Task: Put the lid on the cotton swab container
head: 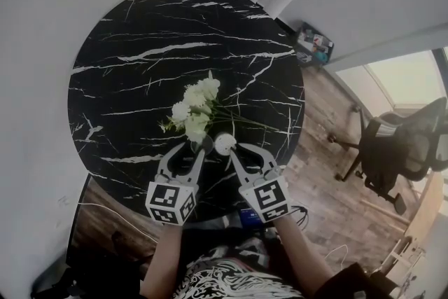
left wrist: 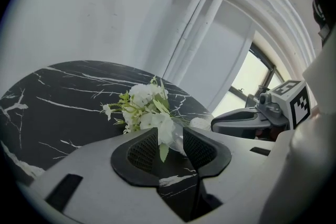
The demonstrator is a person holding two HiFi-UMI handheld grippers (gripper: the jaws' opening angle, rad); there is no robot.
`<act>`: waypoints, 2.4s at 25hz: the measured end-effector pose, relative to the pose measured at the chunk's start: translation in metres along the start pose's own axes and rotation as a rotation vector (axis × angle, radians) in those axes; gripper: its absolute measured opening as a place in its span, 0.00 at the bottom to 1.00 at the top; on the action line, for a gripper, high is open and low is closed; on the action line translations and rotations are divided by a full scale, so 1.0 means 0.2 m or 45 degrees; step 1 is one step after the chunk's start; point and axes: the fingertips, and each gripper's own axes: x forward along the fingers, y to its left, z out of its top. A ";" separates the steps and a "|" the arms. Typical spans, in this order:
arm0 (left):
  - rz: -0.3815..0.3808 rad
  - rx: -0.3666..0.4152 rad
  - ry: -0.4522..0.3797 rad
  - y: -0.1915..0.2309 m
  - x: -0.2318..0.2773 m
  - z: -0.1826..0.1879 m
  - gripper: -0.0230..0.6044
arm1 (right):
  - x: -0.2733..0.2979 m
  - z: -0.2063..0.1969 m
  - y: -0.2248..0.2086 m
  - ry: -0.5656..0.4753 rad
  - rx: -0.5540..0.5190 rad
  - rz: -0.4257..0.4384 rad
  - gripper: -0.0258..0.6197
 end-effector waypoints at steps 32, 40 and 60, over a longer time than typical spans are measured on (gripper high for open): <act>-0.242 -0.325 -0.046 -0.02 -0.02 0.05 0.26 | 0.00 0.00 0.00 0.004 0.027 -0.020 0.07; -0.262 -0.296 -0.064 -0.06 -0.04 0.08 0.26 | 0.00 0.00 0.00 0.000 0.027 -0.026 0.07; -0.373 -0.295 -0.096 -0.16 -0.05 0.14 0.26 | 0.01 0.00 0.00 0.019 0.060 -0.023 0.07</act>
